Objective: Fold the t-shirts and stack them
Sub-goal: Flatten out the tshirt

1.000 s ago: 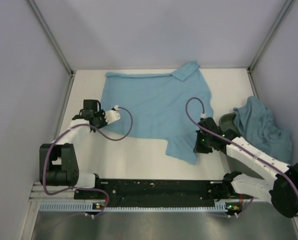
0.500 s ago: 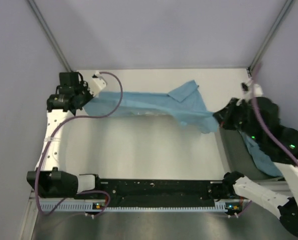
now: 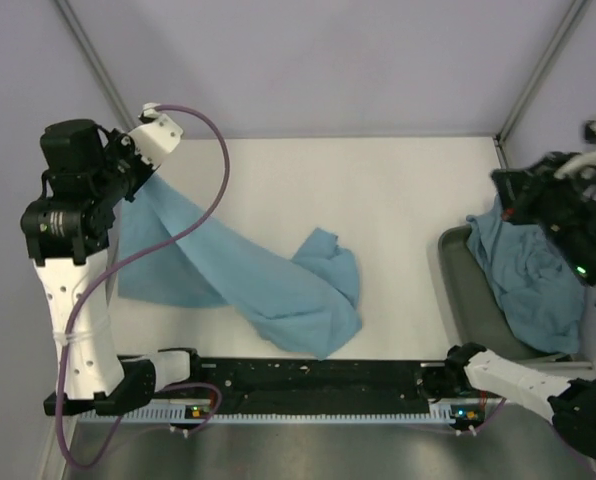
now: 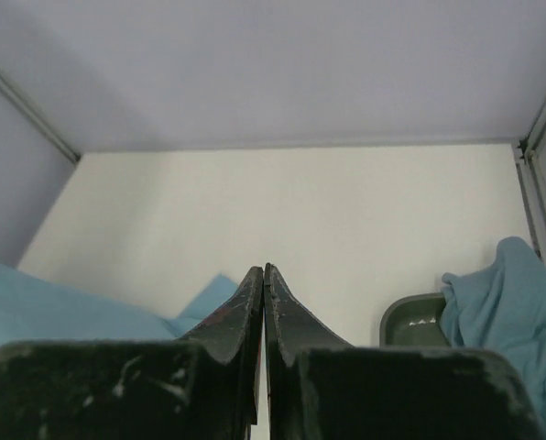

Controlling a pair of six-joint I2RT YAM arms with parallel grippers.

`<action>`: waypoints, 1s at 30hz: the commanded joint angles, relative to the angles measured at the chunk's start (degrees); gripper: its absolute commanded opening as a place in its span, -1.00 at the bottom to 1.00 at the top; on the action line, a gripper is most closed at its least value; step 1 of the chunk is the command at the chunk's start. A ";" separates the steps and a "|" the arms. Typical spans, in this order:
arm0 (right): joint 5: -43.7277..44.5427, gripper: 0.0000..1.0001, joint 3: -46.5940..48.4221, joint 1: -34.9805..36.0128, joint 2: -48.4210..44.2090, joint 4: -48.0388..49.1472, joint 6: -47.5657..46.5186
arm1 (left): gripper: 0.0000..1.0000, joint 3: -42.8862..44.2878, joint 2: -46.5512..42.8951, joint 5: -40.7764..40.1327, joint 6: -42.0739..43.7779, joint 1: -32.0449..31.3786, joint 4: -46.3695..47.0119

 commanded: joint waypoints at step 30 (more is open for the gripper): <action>-14.38 -1.00 -54.76 22.93 47.40 40.62 -22.42 | -1.00 -25.36 0.55 2.38 -2.55 -0.29 4.65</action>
